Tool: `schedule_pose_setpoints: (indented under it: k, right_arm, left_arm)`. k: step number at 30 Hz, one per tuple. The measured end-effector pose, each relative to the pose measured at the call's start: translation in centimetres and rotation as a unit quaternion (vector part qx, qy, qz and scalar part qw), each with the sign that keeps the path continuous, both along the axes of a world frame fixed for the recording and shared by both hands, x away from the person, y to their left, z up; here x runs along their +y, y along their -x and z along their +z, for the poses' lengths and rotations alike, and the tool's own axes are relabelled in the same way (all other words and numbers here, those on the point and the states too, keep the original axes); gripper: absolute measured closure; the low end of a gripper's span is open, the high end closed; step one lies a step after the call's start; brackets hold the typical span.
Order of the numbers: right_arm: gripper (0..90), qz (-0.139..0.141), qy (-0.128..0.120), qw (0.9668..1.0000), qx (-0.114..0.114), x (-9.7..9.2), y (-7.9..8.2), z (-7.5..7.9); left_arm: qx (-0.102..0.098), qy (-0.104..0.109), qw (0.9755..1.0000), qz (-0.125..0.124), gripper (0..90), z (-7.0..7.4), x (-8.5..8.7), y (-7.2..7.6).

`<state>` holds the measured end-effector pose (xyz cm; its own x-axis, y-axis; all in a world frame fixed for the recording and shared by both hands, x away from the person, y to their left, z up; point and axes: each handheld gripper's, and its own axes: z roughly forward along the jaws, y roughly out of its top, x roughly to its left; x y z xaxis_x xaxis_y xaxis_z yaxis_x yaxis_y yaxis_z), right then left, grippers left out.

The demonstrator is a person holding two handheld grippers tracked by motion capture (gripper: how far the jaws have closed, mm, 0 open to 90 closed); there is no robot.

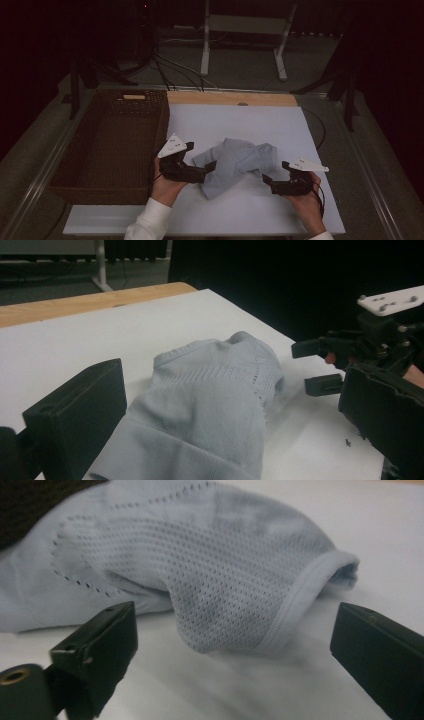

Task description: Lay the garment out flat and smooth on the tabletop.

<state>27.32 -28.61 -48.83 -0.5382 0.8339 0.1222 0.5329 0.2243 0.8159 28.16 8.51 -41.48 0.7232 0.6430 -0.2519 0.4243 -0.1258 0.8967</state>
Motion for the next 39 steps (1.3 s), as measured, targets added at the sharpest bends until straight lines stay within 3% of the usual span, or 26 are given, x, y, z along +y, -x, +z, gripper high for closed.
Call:
schedule_pose_setpoints:
  k: [9, 12, 14, 16, 18, 24, 28, 36, 39]
  right_arm:
    - [18.7, 0.000, 0.034, 0.9987, 0.038, 1.1, -1.4, -0.9]
    - [34.8, 0.000, 0.047, 0.9973, 0.056, 1.1, -1.8, -1.3]
    - [50.6, 0.002, 0.051, 0.9967, 0.064, 0.9, -2.0, -1.3]
    - [67.6, 0.006, 0.054, 0.9964, 0.064, 0.8, -2.1, -1.1]
    - [75.9, 0.007, 0.053, 0.9970, 0.056, 0.6, -2.2, -0.7]
    - [79.5, 0.001, 0.083, 0.9965, 0.016, 0.2, -2.7, 0.9]
    - [79.5, -0.012, 0.093, 0.9956, 0.004, -0.3, -3.3, 1.6]
    - [79.3, -0.051, 0.105, 0.9932, 0.001, -2.5, -4.5, 1.8]
    - [74.4, -0.064, 0.104, 0.9924, 0.017, -3.2, -4.7, 1.6]
  left_arm:
    - [0.000, 0.003, 1.0000, 0.002, 0.1, 0.0, 0.2, -0.1]
    - [0.000, 0.003, 1.0000, 0.003, 0.1, 0.0, 0.2, -0.1]
    - [0.000, 0.002, 1.0000, 0.003, 0.1, 0.0, 0.3, -0.1]
    - [0.001, 0.003, 1.0000, 0.004, 0.1, 0.0, 0.3, -0.1]
    - [0.001, 0.003, 1.0000, 0.004, 0.1, 0.0, 0.3, -0.1]
    - [0.001, 0.003, 1.0000, 0.004, 0.1, 0.0, 0.3, -0.1]
    - [0.001, 0.004, 1.0000, 0.003, 0.1, 0.0, 0.3, -0.1]
    - [0.000, 0.006, 1.0000, 0.004, 0.1, 0.1, 0.3, -0.1]
    - [0.000, 0.006, 1.0000, 0.005, 0.1, 0.0, 0.3, -0.1]
